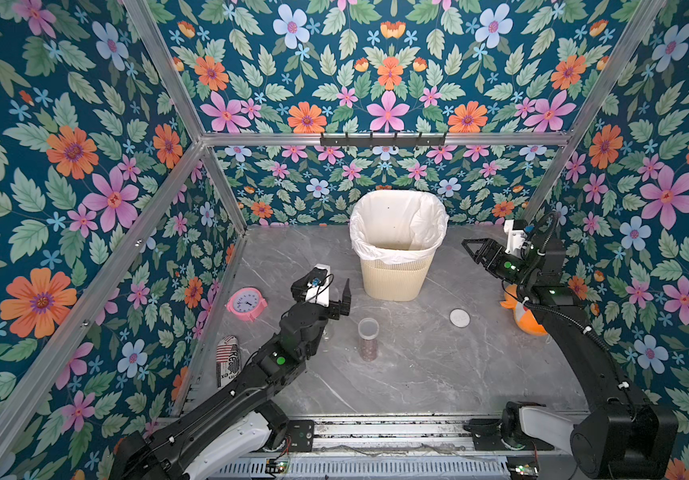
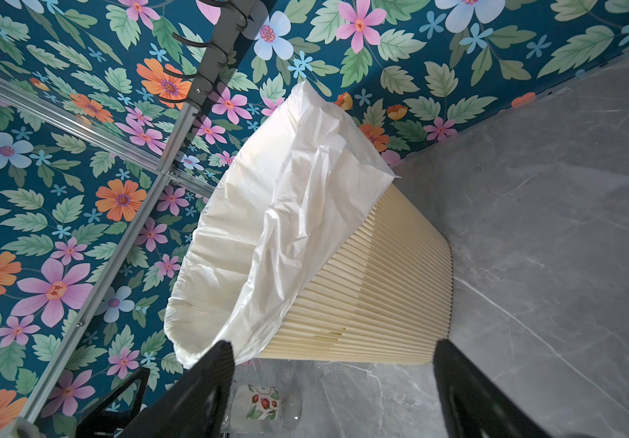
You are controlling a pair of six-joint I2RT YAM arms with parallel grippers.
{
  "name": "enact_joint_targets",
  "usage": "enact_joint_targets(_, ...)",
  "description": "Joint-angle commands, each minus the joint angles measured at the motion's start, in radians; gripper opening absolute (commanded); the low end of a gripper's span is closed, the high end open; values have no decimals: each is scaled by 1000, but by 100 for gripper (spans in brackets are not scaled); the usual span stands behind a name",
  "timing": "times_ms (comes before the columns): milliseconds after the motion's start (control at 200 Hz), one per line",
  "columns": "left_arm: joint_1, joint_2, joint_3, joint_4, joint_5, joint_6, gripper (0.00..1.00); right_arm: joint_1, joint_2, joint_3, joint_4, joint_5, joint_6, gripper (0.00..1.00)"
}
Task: Empty the moldy dried flower tea in the jars
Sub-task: Pick up the jar from the center of the board.
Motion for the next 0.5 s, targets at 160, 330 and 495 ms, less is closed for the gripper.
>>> enact_joint_targets(160,-33,100,174,-374,416,-129,98,1,-19,-8,-45,-19,-44,84)
enact_joint_targets(330,-76,137,197,-465,517,-149,98,12,-26,-27,-48,-22,-50,84)
enact_joint_targets(495,-127,137,154,-467,478,-158,97,20,-25,-40,-35,-34,-47,84)
